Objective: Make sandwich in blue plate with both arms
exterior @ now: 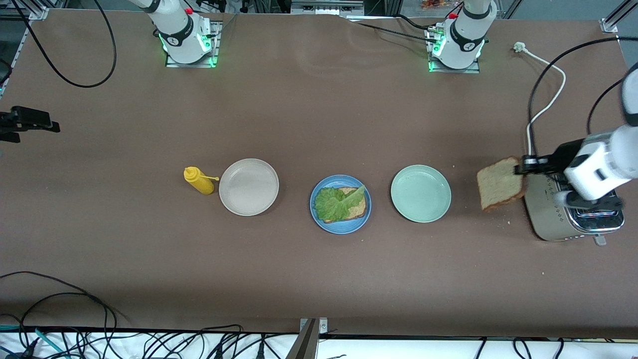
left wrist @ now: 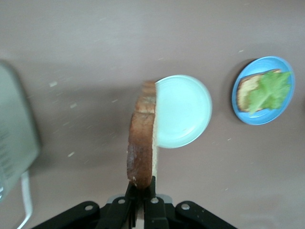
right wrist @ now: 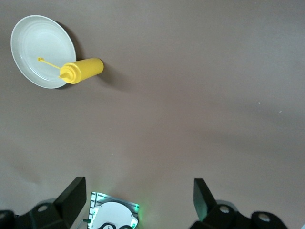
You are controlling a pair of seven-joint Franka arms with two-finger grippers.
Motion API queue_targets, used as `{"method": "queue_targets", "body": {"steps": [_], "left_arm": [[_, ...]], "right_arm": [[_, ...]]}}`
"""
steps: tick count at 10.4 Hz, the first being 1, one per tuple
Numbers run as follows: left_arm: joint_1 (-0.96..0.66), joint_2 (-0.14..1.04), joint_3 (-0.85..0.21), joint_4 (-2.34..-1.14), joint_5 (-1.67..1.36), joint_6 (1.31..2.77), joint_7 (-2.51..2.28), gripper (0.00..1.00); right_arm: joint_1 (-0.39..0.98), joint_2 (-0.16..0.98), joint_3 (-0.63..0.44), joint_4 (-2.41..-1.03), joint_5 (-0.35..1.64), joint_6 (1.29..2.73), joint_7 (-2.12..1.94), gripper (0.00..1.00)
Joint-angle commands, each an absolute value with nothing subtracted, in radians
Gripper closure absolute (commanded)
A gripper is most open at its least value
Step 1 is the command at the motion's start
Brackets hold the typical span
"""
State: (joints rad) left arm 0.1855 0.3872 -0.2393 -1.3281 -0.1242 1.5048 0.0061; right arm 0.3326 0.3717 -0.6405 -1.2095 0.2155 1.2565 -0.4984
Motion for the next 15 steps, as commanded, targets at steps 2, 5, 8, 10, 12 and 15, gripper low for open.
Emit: {"method": "queue_targets", "body": {"steps": [2, 5, 8, 10, 12, 15], "left_arm": [[0.028, 0.489, -0.183, -1.338, -0.411, 1.639, -0.148, 1.0], [-0.098, 0.575, -0.172, -1.33, -0.474, 1.813, -0.196, 1.0], [-0.182, 0.658, -0.14, -1.324, -0.656, 1.92, -0.195, 1.0], [-0.245, 0.69, -0.133, -1.31, -0.68, 1.953, -0.216, 1.0], [-0.282, 0.719, -0.133, -1.31, -0.686, 2.0, -0.236, 1.0], [-0.346, 0.752, -0.132, -1.284, -0.683, 2.059, -0.434, 1.0]], "right_arm": [[0.157, 0.212, -0.289, -1.404, 0.016, 1.382, -0.39, 0.0], [0.032, 0.021, -0.123, -1.699, -0.009, 1.622, -0.257, 0.0], [0.002, -0.071, -0.095, -1.81, -0.029, 1.701, -0.242, 0.0], [0.003, -0.072, -0.081, -1.804, -0.029, 1.694, -0.255, 0.0], [0.003, -0.071, -0.081, -1.79, -0.023, 1.674, -0.256, 0.0], [0.003, -0.061, -0.081, -1.764, -0.02, 1.632, -0.256, 0.0]]}}
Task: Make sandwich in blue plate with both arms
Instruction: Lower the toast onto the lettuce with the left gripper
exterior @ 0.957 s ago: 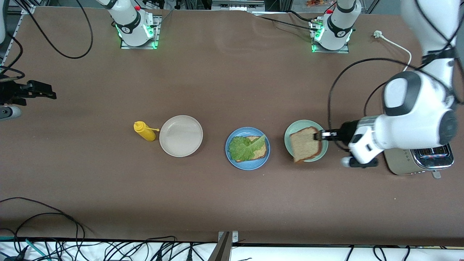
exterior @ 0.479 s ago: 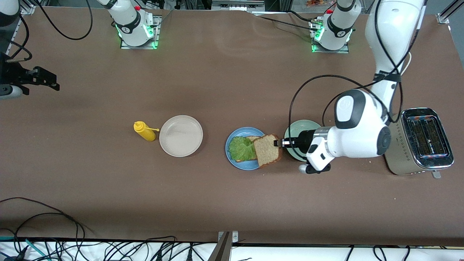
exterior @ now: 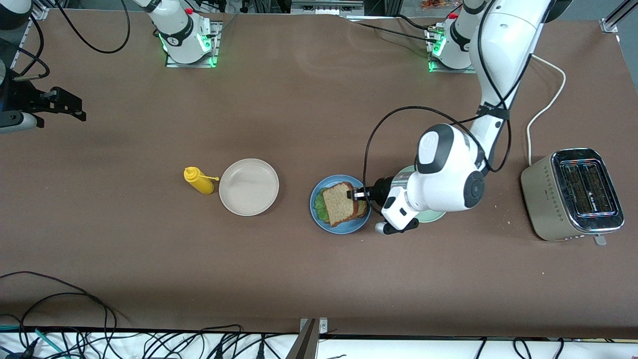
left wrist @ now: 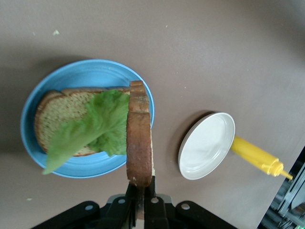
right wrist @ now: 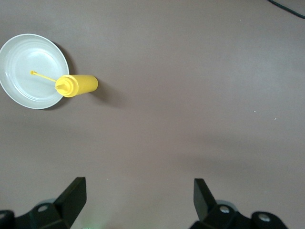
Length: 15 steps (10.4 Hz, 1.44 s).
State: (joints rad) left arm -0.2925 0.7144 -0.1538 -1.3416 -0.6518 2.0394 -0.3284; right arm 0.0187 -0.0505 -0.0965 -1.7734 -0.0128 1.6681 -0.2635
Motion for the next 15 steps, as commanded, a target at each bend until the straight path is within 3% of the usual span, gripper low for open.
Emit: {"method": "queue_targets", "body": {"steps": [1, 7, 8, 11, 12, 14, 15], "left_arm": [[-0.354, 0.759, -0.124, -1.284, -0.681, 2.06, -0.439, 1.0], [-0.396, 0.799, -0.045, -1.287, -0.67, 2.062, -0.318, 1.0], [-0.387, 0.813, -0.038, -1.287, -0.67, 2.063, -0.311, 0.92], [-0.361, 0.842, -0.031, -1.299, -0.672, 2.063, -0.31, 0.36], [-0.356, 0.842, -0.017, -1.304, -0.669, 2.063, -0.311, 0.23], [-0.348, 0.838, -0.012, -1.333, -0.666, 2.057, -0.316, 0.0], [-0.348, 0.835, -0.009, -1.336, -0.664, 2.048, -0.325, 0.0]], "right_arm": [[0.003, -0.057, -0.084, -1.752, -0.02, 1.612, -0.258, 0.0], [-0.002, -0.028, -0.087, -1.667, -0.02, 1.545, -0.259, 0.0], [-0.002, -0.026, -0.087, -1.661, -0.02, 1.545, -0.259, 0.0], [-0.002, -0.026, -0.089, -1.655, -0.021, 1.545, -0.259, 0.0], [-0.002, -0.026, -0.089, -1.657, -0.021, 1.542, -0.259, 0.0], [-0.002, -0.026, -0.089, -1.655, -0.02, 1.542, -0.259, 0.0], [-0.002, -0.026, -0.089, -1.655, -0.02, 1.542, -0.259, 0.0]]}}
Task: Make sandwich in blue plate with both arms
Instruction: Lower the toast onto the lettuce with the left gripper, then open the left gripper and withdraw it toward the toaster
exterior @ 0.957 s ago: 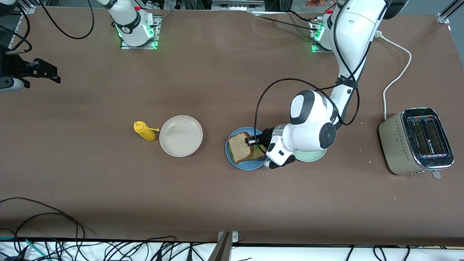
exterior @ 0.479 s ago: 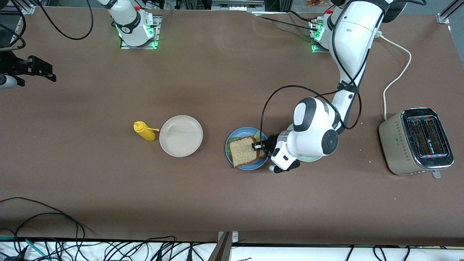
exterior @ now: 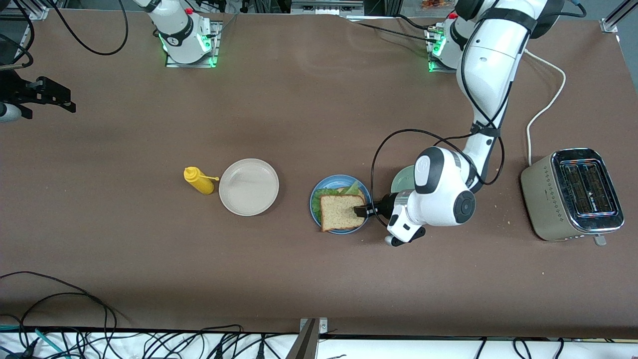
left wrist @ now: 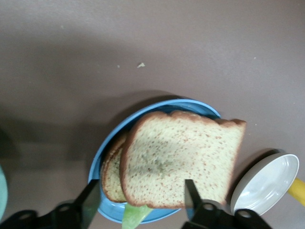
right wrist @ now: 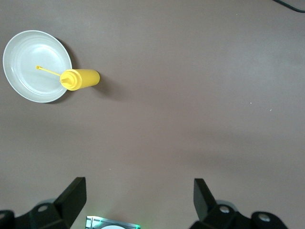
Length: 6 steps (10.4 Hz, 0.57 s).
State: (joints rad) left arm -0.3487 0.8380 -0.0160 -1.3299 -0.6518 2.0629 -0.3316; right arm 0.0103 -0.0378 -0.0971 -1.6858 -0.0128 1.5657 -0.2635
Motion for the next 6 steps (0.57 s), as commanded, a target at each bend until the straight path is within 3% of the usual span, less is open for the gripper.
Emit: {"method": "queue_targets", "body": {"steps": [1, 6], "left_arm": [[-0.344, 0.83, -0.002, -1.344, -0.652, 2.039, -0.325, 0.0], [-0.27, 0.691, -0.021, -1.335, -0.318, 1.867, -0.351, 0.0]], "right_arm": [[-0.002, -0.026, -0.089, -1.655, -0.02, 1.542, -0.258, 0.0], [-0.002, -0.02, -0.089, -1.654, -0.02, 1.542, -0.258, 0.0]]}}
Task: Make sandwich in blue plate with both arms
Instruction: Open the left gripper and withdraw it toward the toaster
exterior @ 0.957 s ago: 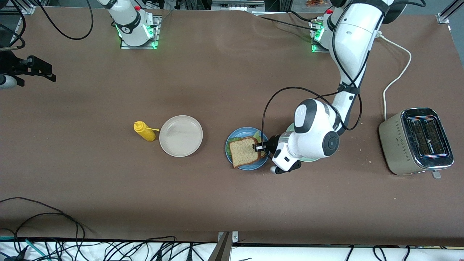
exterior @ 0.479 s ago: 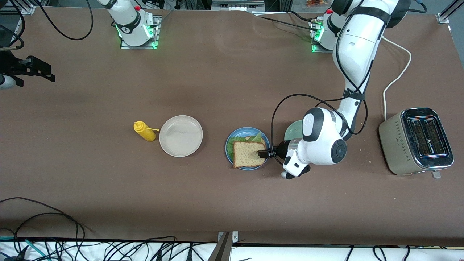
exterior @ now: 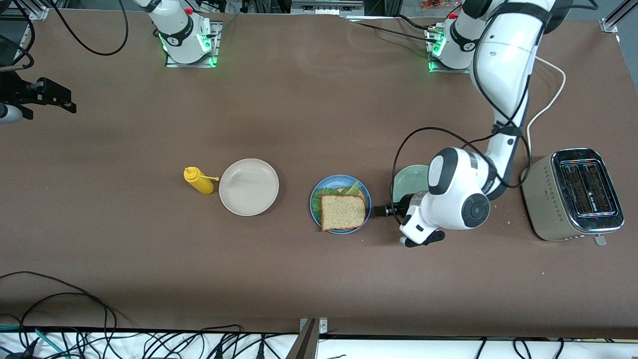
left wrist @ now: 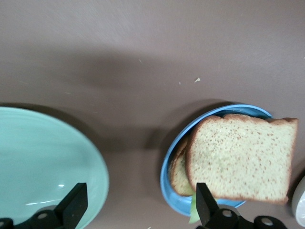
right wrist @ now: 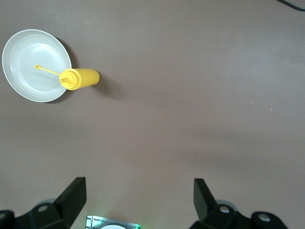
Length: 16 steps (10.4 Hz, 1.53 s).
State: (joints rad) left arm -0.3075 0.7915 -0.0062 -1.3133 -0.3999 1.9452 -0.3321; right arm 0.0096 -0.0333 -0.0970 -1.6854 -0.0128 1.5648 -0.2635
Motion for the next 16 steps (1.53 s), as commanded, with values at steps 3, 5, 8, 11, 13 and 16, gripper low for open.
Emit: {"method": "queue_targets", "body": {"steps": [3, 5, 8, 11, 13, 16], "left_arm": [[-0.148, 0.566, -0.023, -1.342, -0.31, 1.731, -0.347, 0.0], [-0.047, 0.471, -0.017, -1.347, -0.301, 1.71, -0.345, 0.0], [-0.029, 0.256, -0.012, -1.472, -0.138, 1.712, -0.344, 0.0], [-0.054, 0.036, -0.012, -1.617, -0.017, 1.672, -0.348, 0.0], [-0.046, -0.039, -0.011, -1.635, 0.013, 1.615, -0.351, 0.0], [0.001, -0.124, -0.015, -1.657, 0.029, 1.539, -0.351, 0.0]], "right_arm": [[-0.002, -0.02, -0.089, -1.654, -0.02, 1.542, -0.258, 0.0], [-0.002, -0.02, -0.09, -1.654, -0.02, 1.542, -0.258, 0.0], [-0.002, -0.02, -0.091, -1.652, -0.02, 1.543, -0.247, 0.0], [-0.002, -0.02, -0.092, -1.651, -0.02, 1.546, -0.245, 0.0], [-0.002, -0.02, -0.095, -1.651, -0.02, 1.545, -0.247, 0.0], [-0.003, 0.001, -0.1, -1.609, 0.0, 1.542, -0.247, 0.0]]}}
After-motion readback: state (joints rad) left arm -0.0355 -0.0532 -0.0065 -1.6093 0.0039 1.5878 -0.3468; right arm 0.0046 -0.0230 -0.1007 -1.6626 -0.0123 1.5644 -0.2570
